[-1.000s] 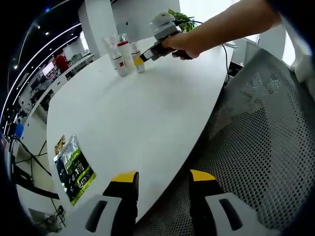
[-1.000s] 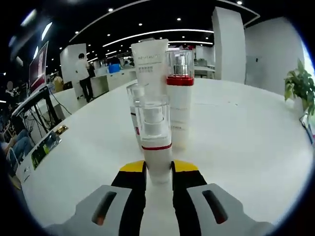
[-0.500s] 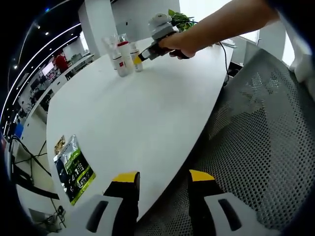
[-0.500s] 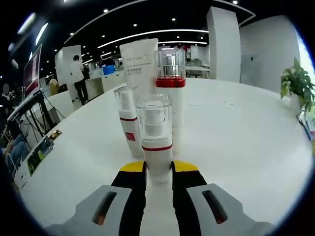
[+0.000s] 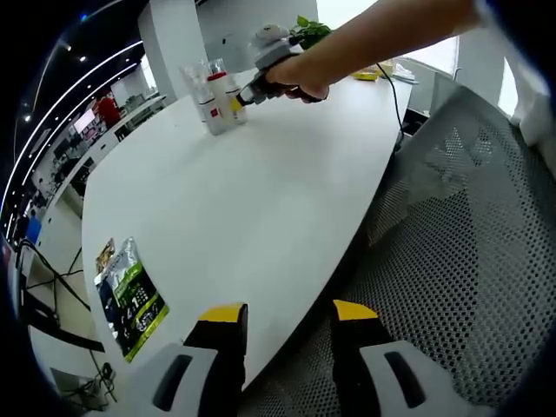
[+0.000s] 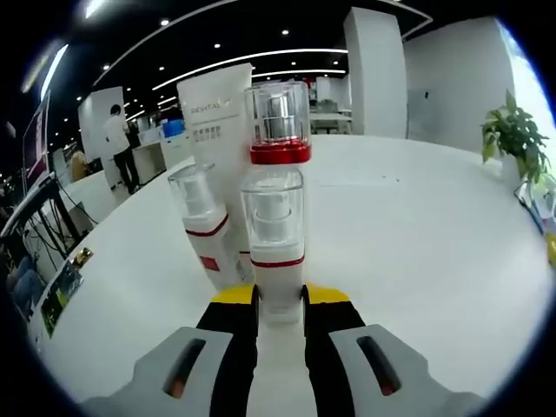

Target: Arrange the skincare products in the storage area until every visible bottle or jar stands upright without overlapping.

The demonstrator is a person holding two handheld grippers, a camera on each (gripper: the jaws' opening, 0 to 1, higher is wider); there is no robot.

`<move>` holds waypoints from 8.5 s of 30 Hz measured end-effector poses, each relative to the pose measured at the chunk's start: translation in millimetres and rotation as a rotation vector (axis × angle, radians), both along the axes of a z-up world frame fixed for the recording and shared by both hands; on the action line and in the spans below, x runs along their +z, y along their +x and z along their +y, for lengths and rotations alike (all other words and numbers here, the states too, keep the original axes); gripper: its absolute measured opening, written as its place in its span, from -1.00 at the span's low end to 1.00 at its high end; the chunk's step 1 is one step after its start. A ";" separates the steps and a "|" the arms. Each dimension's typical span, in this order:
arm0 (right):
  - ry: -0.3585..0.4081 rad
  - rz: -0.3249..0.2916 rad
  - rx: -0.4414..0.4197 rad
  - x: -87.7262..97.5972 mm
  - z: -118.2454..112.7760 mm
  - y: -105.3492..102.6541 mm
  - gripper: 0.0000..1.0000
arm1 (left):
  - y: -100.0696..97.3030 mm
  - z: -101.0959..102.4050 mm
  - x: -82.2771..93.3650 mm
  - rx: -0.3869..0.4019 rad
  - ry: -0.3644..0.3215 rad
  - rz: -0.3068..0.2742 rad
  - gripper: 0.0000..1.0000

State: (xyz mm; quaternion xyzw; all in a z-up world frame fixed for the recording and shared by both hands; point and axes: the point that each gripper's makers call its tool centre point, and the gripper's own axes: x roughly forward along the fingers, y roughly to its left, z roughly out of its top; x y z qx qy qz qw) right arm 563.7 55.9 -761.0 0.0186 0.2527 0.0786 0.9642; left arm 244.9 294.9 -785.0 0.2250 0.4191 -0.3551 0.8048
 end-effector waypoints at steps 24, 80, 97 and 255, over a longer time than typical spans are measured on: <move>0.007 0.020 -0.069 -2.2 2.4 9.8 -0.64 | 0.5 0.4 0.6 0.001 -0.001 -0.004 -0.23; 0.255 -0.186 0.563 162.7 149.7 -214.4 -0.05 | 24.8 -2.7 34.2 0.040 -0.091 -0.194 -0.13; 0.517 -0.063 0.446 148.6 117.8 -256.1 0.93 | 37.7 -8.0 55.3 0.094 -0.200 -0.198 0.21; 0.061 -0.009 0.748 91.3 123.9 -281.7 -0.29 | 83.8 -36.8 77.8 0.512 -0.578 0.070 -0.54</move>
